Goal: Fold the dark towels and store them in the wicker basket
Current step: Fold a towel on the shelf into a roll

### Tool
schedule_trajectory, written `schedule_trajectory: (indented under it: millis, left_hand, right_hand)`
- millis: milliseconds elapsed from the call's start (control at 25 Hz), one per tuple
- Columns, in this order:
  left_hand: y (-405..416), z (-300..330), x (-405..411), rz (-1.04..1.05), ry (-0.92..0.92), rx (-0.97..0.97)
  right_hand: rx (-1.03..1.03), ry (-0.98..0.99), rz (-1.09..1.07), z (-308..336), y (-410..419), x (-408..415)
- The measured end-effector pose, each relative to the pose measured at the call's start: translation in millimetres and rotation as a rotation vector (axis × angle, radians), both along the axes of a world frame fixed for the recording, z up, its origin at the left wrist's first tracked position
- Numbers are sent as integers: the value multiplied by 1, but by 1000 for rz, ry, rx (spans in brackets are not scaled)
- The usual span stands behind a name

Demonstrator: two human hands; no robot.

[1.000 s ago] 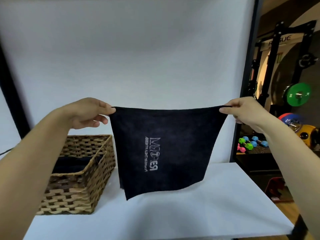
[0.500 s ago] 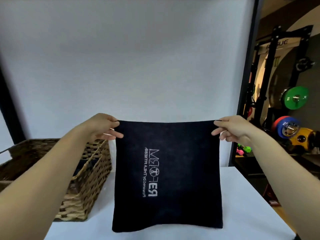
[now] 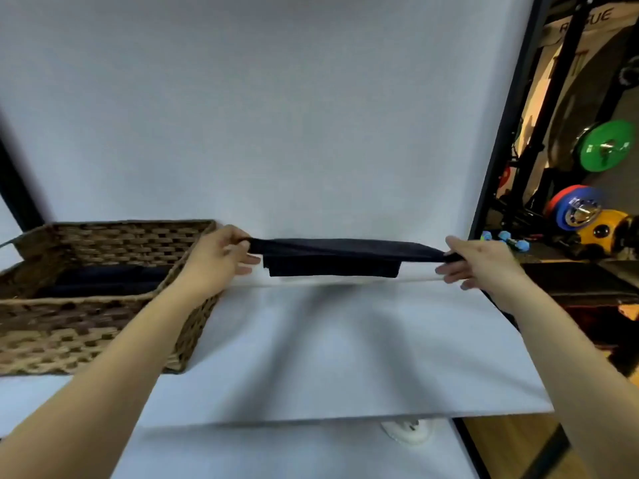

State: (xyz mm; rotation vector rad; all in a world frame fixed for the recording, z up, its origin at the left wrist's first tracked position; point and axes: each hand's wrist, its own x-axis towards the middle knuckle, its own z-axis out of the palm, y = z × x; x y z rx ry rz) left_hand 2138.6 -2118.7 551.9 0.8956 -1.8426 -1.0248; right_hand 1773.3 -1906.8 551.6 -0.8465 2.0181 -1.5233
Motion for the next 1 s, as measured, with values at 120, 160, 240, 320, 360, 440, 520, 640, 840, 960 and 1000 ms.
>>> schedule_trajectory:
  millis: [120,160,240,320,360,440,520,640,840,960,1000]
  left_hand:
    - [31,-109,31,-120,-242,-30]
    - [37,-135,41,-147,-331,-82]
    - [44,-166,54,-174,-398,-182]
    - [49,-172,56,-173,-350,-177]
    - [51,-173,57,-169,-324,-160]
    - [58,-177,58,-182,-281,-134]
    - [64,-179,62,-212,-254,-131]
    - [66,-173,58,-220,-206,-127]
    - [74,-152,29,-211,-126,-251]
    - [78,-147,15,-157,-65,-234]
    - [78,-146,14,-119,-42,-196]
  right_hand:
    - [330,2,45,-85,37,16]
    - [394,-9,60,-101,47,23]
    - [459,-20,56,-117,58,34]
    - [505,0,35,-118,59,39]
    - [544,21,39,-117,59,42]
    - [641,95,47,-117,60,45]
    - [691,137,17,-119,61,50]
    - [624,333,-151,-112,50,63]
    - [20,663,-32,-91,-36,147]
    - [-146,750,308,-113,-72,216]
    - [-162,719,353,-120,-74,231]
